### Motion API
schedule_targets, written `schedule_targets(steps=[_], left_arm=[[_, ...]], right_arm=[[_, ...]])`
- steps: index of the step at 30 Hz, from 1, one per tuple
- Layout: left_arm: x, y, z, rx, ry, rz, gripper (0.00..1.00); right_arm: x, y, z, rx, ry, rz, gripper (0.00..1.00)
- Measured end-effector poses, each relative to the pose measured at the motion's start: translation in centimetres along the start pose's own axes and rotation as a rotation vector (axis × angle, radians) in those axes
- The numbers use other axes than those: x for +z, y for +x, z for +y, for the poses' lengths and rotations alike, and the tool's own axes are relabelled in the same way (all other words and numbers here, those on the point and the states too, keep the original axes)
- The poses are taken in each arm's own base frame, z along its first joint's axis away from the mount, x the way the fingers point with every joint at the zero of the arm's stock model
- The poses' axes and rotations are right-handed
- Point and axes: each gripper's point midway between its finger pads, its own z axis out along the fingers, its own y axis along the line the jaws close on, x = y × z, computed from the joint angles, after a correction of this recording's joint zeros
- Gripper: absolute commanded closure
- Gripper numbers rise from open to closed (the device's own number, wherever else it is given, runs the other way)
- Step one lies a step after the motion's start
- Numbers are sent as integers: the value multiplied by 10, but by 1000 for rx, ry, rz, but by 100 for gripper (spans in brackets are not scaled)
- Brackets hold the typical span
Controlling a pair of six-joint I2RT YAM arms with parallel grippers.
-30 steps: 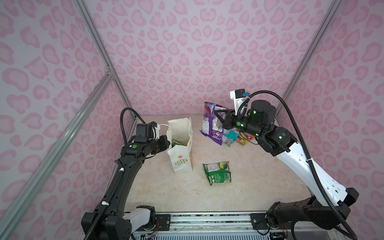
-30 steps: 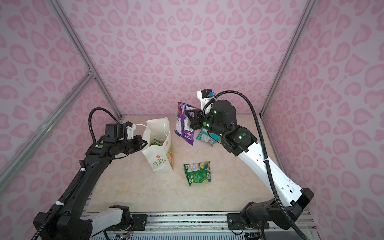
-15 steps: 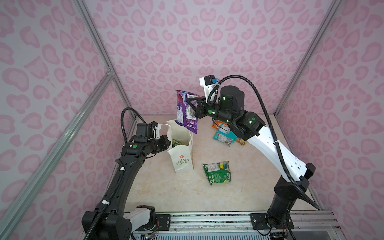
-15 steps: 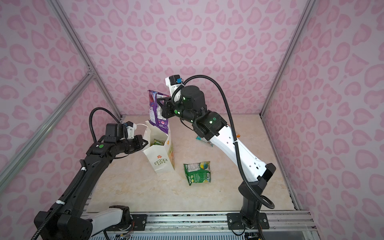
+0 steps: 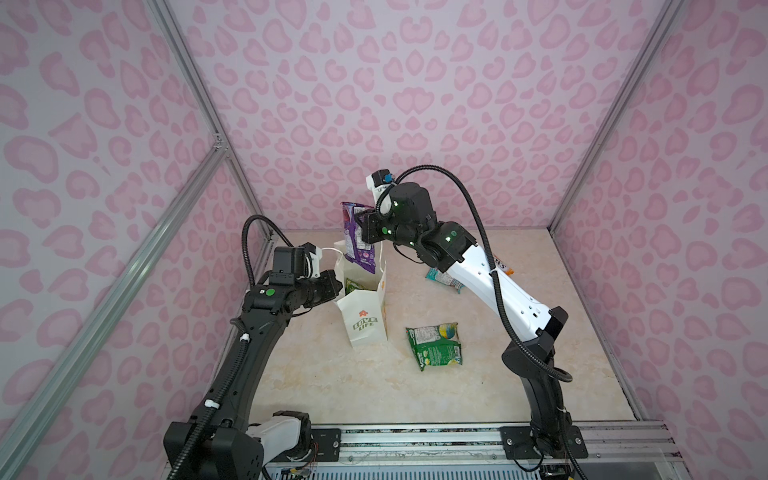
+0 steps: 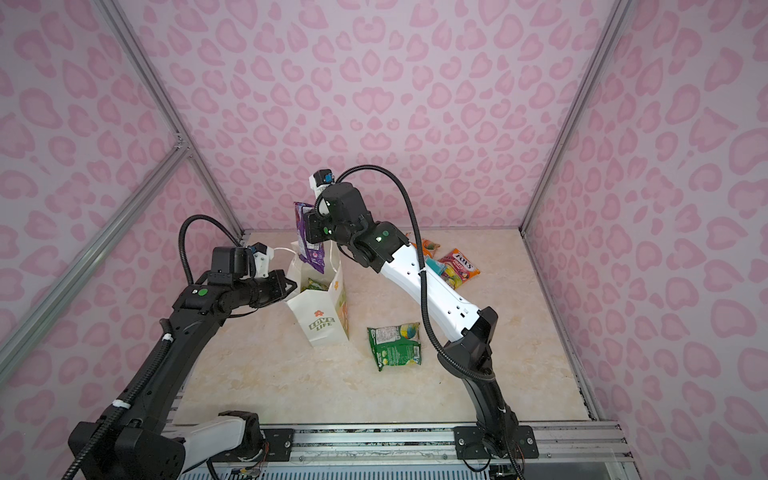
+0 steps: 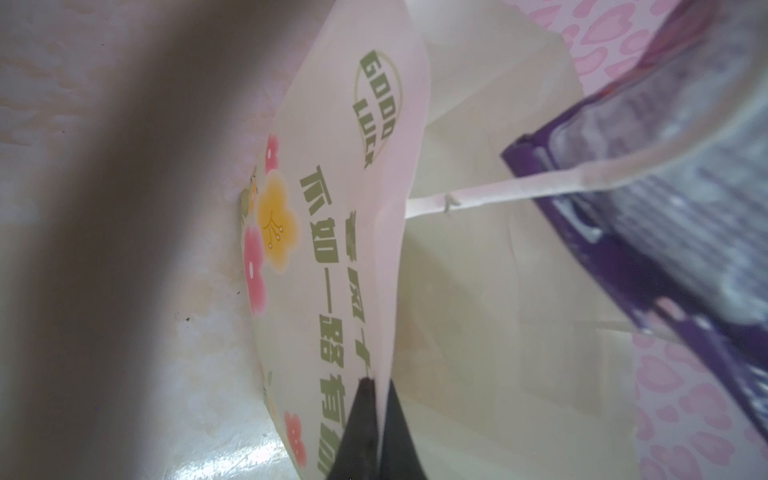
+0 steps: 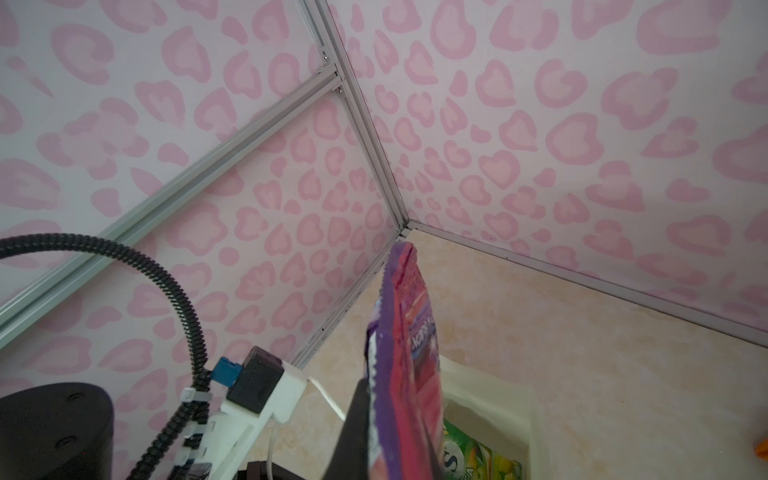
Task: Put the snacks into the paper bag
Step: 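Lift the purple packet with the right gripper and carry it over the bag, then lower the purple packet into the bag and open the right gripper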
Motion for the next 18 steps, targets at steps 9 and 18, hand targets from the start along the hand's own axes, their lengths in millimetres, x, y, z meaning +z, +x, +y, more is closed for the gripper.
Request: schedule_targets(steps=[9,18], left_arm=[[1,0,0,-2,2,3,95],[1,0,0,-1,4,4,95]], right_arm=[[10,30,-18,9,81,72,100],[18,44,-24,20,101,103,100]])
